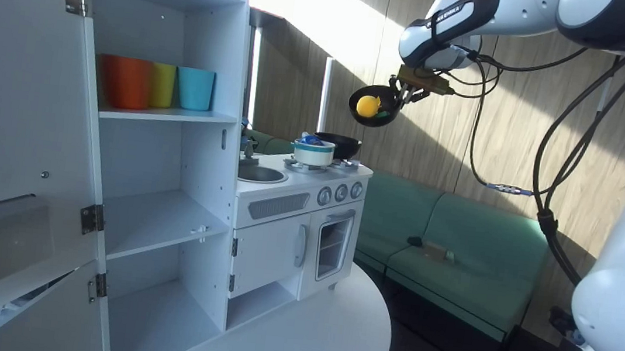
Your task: Pour the contents in the bowl on the left into the bowl on the right.
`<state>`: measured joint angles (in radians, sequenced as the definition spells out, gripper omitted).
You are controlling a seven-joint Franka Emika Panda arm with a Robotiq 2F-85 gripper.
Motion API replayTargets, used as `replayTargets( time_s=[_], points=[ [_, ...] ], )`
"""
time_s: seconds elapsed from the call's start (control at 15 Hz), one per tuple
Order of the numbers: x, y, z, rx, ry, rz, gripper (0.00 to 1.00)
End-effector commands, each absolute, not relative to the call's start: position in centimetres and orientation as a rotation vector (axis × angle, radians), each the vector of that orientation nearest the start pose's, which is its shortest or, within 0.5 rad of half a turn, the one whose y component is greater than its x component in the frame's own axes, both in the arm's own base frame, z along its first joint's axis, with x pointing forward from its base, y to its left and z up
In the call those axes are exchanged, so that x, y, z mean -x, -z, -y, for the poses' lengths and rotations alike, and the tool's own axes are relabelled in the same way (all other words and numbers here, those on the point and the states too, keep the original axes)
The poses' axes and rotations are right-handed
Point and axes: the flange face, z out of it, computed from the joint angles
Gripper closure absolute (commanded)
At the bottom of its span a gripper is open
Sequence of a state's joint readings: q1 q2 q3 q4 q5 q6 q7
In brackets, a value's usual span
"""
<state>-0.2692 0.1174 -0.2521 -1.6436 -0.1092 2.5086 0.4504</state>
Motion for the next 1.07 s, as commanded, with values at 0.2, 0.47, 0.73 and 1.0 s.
replayTargets(
  time_s=[0.2,0.47,0.73,1.0],
  points=[
    [-57.8,-66.0,29.3,2.708,1.282,-1.423,0.86],
    [-58.7,-66.7,28.2,2.695,1.298,-1.516,0.87],
    [-59.4,-66.3,27.3,2.671,1.297,-1.695,0.87],
    [-60.1,-66.0,26.1,2.654,1.292,-1.84,0.87]
  ],
)
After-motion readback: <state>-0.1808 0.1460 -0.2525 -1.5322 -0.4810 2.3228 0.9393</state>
